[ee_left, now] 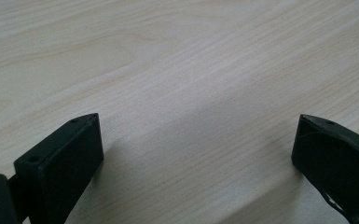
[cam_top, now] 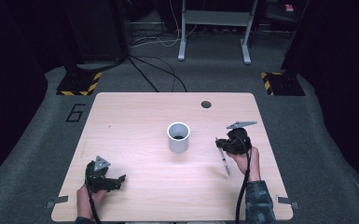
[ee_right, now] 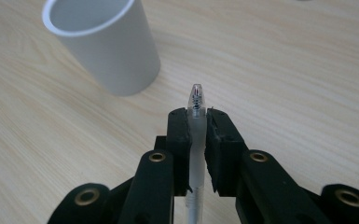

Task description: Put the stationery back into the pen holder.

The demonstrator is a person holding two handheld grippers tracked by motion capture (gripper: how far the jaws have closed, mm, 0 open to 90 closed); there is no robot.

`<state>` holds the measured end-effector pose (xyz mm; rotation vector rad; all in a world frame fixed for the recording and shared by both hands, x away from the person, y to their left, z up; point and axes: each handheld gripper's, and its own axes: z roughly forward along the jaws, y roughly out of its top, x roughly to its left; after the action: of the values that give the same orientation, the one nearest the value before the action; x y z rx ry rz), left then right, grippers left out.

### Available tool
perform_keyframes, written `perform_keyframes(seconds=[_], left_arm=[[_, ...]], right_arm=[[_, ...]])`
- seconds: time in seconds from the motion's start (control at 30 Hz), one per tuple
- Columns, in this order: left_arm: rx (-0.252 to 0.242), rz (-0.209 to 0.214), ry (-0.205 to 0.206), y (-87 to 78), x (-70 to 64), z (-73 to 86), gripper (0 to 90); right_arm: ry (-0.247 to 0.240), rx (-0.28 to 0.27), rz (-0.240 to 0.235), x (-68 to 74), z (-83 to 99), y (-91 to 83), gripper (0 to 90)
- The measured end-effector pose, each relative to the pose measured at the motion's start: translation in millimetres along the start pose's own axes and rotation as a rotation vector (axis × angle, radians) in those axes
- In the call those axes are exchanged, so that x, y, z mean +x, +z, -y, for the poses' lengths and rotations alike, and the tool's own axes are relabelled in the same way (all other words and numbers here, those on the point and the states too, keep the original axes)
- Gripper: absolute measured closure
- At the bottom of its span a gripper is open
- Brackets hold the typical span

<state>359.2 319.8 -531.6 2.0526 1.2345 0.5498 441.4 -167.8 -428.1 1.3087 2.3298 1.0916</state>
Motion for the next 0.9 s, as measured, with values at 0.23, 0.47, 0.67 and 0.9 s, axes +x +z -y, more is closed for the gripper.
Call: perform_keyframes(seconds=[0.23, 0.47, 0.67, 0.9], left_arm=[[0.0, 0.0, 0.0, 0.0, 0.0, 0.0, 1.9], [0.003, 0.001, 0.004, -0.2, 0.2, 0.0, 1.9], [0.002, 0.0, 0.003, -0.1, 0.2, 0.0, 1.9], [0.002, 0.0, 0.002, -0.2, 0.1, 0.0, 1.9]], right_arm=[[0.03, -0.09, -0.02, -1.2, 0.4, -12.3, 80.2], [0.019, -0.176, -0.001, 1.8, 2.6, -12.5, 80.2], [0.016, -0.265, 0.02, 6.5, 3.3, -10.5, 80.2], [-0.012, -0.334, 0.038, 17.5, -0.4, -7.7, 80.2]])
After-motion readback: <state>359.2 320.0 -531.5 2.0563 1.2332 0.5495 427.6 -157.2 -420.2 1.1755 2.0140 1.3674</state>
